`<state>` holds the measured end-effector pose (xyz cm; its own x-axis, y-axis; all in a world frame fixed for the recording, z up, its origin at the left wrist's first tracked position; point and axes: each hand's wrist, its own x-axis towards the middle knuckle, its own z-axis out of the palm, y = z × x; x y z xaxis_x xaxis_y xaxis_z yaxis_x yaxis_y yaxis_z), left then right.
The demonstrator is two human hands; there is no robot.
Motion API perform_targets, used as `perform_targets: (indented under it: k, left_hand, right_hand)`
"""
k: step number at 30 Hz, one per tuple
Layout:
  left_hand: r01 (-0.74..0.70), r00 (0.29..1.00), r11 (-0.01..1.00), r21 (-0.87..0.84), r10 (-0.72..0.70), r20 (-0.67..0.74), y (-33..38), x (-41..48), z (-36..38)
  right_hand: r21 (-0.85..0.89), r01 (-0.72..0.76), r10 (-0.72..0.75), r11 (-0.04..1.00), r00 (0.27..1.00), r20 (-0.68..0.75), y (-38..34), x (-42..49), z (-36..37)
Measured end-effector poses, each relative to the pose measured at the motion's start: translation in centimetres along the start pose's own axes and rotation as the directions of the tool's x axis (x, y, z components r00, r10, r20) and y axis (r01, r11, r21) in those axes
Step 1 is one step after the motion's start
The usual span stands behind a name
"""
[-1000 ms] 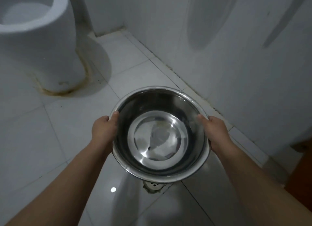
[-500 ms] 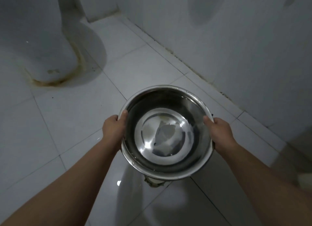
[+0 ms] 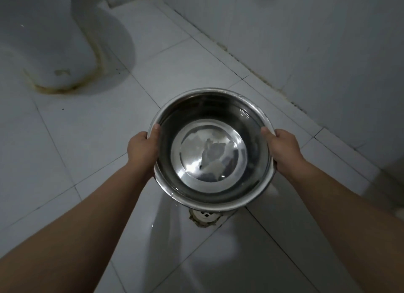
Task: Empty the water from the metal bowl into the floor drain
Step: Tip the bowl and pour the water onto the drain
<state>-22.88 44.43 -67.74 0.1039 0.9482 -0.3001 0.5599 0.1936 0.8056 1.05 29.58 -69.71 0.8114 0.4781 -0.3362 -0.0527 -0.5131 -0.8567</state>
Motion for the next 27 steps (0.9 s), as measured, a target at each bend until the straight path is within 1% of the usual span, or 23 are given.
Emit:
perform_targets:
  k: [7, 13, 17, 20, 27]
  left_hand:
    - [-0.014, 1.000, 1.000, 0.002, 0.014, -0.009, -1.0, 0.2, 0.0]
    - [-0.010, 1.000, 1.000, -0.011, 0.010, -0.015, -1.3, 0.2, 0.6]
    - [-0.014, 0.999, 1.000, -0.002, 0.014, -0.038, -1.5, 0.3, 1.0]
    - [-0.041, 0.997, 0.999, 0.021, 0.042, -0.065, -1.6, 0.4, 1.1]
    - [-0.061, 0.995, 0.998, 0.021, 0.062, -0.072, -1.2, 0.4, 1.6]
  right_hand:
    - [-0.053, 0.022, -0.021, 0.998, 1.000, 0.015, 0.7, 0.3, 0.5]
    - [-0.082, 0.033, -0.033, 0.996, 0.999, 0.001, 0.9, 0.7, 0.5]
    - [-0.053, 0.051, -0.051, 0.997, 0.999, 0.004, 1.1, 0.9, 0.6]
    - [-0.044, 0.053, -0.053, 0.998, 0.999, 0.002, 0.9, 0.9, 0.6]
    - [-0.034, 0.063, -0.063, 0.997, 0.998, 0.006, 0.7, 0.9, 0.2]
